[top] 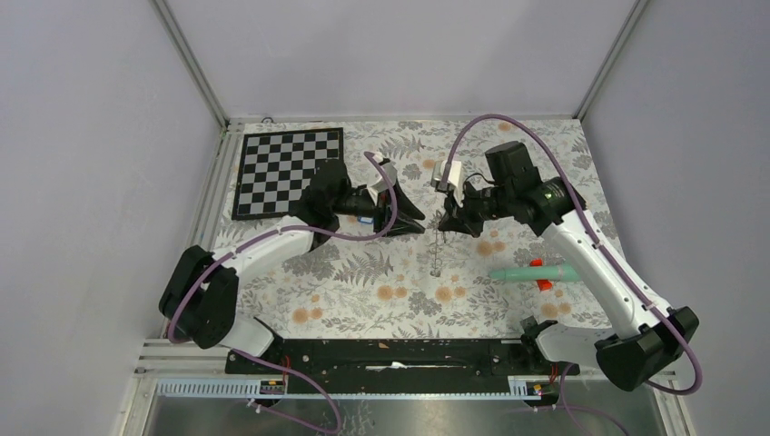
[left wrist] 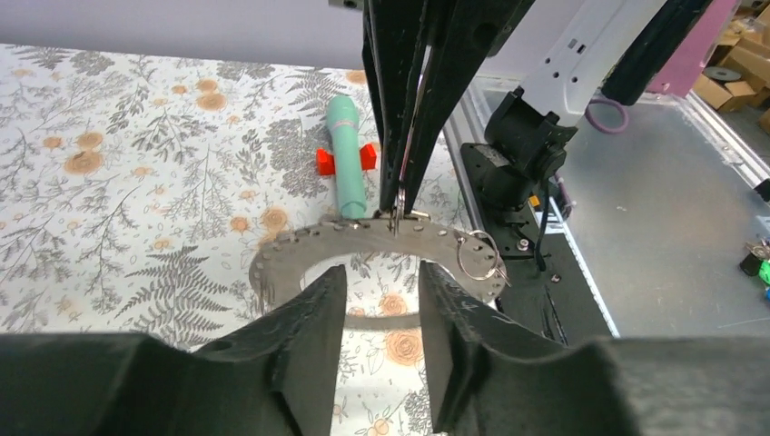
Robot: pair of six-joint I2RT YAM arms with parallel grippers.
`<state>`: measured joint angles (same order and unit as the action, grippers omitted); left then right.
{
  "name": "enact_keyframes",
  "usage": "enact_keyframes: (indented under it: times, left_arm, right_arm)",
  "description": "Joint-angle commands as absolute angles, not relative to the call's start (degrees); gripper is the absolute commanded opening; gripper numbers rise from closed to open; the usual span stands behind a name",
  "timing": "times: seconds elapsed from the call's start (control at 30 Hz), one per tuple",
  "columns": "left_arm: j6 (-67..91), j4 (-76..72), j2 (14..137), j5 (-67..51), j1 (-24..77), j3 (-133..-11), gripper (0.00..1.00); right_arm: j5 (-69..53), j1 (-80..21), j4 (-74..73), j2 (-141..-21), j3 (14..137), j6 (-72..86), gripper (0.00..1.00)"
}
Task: Put the keys on the keyring
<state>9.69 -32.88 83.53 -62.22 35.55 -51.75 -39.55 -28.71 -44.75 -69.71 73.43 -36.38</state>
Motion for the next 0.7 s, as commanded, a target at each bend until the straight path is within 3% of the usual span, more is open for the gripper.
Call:
enact_keyframes:
  times: [0.0, 0.2, 0.4, 0.67]
  left_arm:
    - [-4.7, -19.4, 82.3, -61.6, 35.5, -57.6, 0.43]
    - [-6.6, -16.6, 84.1, -61.9, 37.4, -60.5, 0.51]
    - [-5.0, -17.8, 86.3, -62.1, 39.4, -62.0, 0.53]
    - [-3.3, -19.7, 87.8, -62.2, 40.2, -62.0, 0.41]
  right_arm:
    - [-33.5, -29.6, -53.5, -72.0, 79.9, -39.5, 0.0]
    - [-31.3, -30.8, -55.8, -74.7, 82.2, -39.4, 0.0]
    - [-32.4, -31.2, -54.8, -75.3, 82.4, -38.5, 0.0]
    - [-33.7, -31.3, -52.9, -74.9, 80.6, -37.8, 0.0]
